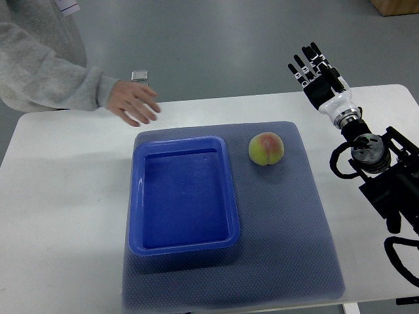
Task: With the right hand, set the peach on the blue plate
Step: 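Swing the open right hand over toward the peach beside the tray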
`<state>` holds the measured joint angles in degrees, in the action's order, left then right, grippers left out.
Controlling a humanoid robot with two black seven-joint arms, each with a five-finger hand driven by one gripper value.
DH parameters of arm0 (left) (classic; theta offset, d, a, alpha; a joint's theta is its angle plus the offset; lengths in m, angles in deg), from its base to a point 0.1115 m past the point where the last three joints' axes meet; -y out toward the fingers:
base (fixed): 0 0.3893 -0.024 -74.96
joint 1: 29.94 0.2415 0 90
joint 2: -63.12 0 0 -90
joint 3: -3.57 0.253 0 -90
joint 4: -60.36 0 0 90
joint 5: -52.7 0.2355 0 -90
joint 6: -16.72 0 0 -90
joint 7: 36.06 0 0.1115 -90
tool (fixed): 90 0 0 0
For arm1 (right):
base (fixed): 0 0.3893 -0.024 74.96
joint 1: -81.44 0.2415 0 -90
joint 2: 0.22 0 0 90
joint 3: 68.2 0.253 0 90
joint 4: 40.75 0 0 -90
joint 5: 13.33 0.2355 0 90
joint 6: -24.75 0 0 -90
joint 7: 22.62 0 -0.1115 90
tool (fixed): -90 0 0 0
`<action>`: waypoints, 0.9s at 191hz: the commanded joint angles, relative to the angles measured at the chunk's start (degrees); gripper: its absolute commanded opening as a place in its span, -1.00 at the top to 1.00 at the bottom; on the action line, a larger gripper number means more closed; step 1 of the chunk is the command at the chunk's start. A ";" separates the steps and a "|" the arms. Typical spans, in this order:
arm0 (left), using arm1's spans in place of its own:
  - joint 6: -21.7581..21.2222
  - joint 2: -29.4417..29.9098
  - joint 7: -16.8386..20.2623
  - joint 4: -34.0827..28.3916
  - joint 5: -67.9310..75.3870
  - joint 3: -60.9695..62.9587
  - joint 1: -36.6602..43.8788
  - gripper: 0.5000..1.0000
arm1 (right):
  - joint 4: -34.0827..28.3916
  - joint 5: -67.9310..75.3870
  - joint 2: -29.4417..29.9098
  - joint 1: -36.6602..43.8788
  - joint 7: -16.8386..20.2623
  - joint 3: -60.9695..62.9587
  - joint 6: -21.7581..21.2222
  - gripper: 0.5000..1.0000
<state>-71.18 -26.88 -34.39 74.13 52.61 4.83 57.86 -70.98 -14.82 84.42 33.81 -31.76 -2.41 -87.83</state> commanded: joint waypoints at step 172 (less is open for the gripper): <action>0.70 0.00 0.00 0.38 0.00 0.06 0.00 -1.00 | -8.44 -32.70 -15.47 17.92 0.79 -30.37 -9.67 -0.72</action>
<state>-70.63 -26.88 -34.40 74.39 52.62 4.91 57.87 -77.32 -39.58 72.11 48.32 -31.02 -27.40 -94.75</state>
